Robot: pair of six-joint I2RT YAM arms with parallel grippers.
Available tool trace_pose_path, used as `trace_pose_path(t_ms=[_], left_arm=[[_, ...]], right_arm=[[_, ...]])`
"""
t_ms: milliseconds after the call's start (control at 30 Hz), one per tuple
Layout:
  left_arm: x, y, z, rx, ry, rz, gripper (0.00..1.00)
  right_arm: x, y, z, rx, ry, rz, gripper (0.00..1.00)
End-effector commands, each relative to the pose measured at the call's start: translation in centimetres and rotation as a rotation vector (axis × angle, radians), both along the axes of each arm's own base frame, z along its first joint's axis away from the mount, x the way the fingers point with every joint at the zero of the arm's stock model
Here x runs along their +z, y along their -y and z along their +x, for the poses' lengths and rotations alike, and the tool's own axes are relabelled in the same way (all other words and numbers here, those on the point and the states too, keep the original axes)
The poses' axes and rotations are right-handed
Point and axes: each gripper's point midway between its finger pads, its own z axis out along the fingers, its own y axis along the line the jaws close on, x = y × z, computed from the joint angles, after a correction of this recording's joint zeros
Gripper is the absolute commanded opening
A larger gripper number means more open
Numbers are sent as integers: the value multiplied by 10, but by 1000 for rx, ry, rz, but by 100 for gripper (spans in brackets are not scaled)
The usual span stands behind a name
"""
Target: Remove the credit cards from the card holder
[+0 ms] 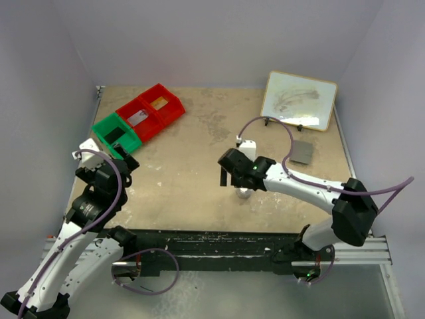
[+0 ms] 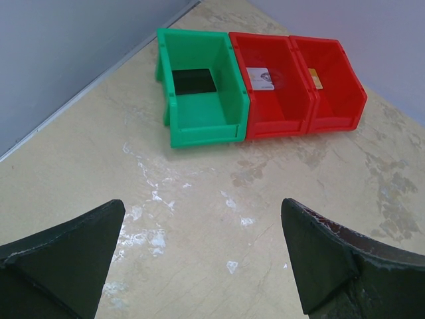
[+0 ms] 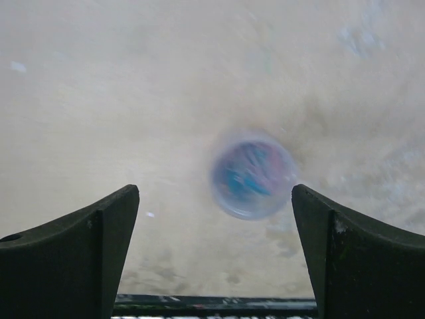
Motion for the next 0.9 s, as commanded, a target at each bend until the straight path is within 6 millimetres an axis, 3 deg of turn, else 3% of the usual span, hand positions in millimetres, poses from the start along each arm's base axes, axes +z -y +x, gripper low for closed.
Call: trace_pose_path(t_ms=[0,100,233,367,433,600,633,700,767,867], left_arm=[[5,1,1,4,16,-18,100],[3,1,0,4,9,-18,100],[2,-1,-2,14,7,-21,100],[2,-1,-2,16,12,-27,100],[1,0,-1,11,11,-25,100],[-2,1,1,11,-13,-7,100],[-2,1,2,11,-16,-3,100],[-3,2,3,8,-21,0,100],[-4,4,5,1,-31,3,100],[-5,5,6,-3,-41,7,100]], right_arm=[[40,-40,48,87,165,39,100],[21,-47,58,95,107,-28,94],[-13,-19,46,7,24,-162,92],[-36,44,21,-179,-71,-212,96],[-37,81,18,-280,-103,-152,96],[-20,122,1,-444,-15,-9,100],[-8,125,5,-455,29,7,99],[21,109,24,-350,114,77,98],[51,72,40,-115,157,181,97],[64,25,28,54,137,272,94]])
